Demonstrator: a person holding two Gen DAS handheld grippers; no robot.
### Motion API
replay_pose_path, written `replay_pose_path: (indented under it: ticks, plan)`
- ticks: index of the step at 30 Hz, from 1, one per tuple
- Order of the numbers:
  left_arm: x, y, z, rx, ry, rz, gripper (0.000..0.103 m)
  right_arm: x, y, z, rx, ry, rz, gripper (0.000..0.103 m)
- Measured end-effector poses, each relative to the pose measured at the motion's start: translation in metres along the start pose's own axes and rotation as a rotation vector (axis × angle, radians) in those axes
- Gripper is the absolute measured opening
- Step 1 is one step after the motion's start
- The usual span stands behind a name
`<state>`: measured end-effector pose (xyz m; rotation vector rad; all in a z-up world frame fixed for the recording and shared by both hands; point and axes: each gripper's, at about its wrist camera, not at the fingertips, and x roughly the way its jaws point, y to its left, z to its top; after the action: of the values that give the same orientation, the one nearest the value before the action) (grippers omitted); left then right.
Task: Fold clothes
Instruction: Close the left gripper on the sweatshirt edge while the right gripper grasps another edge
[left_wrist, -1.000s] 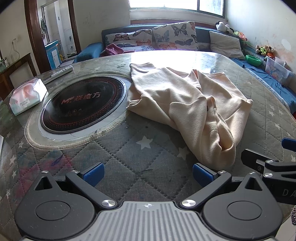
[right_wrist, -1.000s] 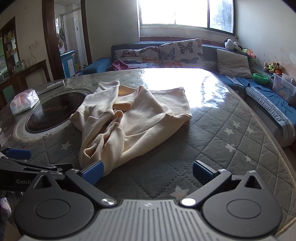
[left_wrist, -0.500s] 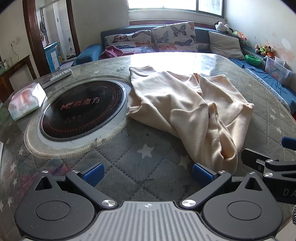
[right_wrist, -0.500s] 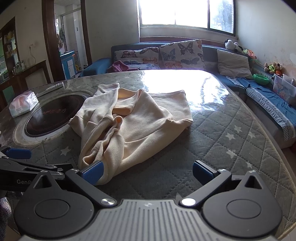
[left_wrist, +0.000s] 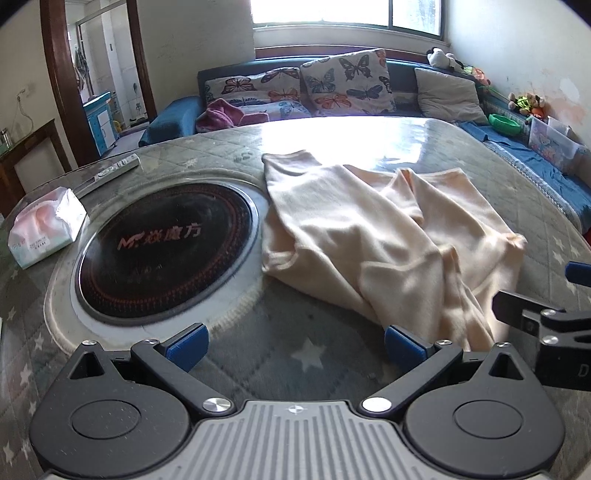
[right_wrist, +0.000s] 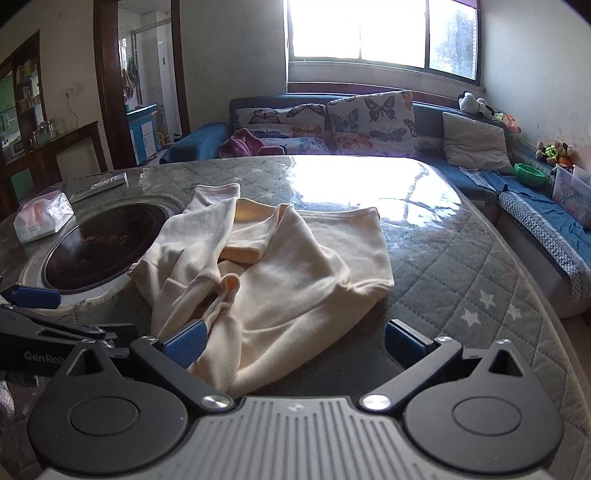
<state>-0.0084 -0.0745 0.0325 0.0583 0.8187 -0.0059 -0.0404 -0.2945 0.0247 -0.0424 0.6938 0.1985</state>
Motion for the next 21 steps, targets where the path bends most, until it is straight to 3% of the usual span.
replay_pose_path:
  ticks: [13,16,21]
  plan:
    - [0.039,0.008,0.077,-0.054,-0.066,-0.073,0.102,0.048,-0.02,0.043,-0.047,0.017,0.054,0.102]
    - [0.06,0.003,0.094,-0.073,-0.046,-0.094,0.099,0.06,-0.023,0.052,-0.05,0.031,0.067,0.092]
    - [0.092,-0.007,0.111,-0.058,-0.01,-0.096,0.091,0.077,-0.026,0.064,-0.045,0.051,0.096,0.084]
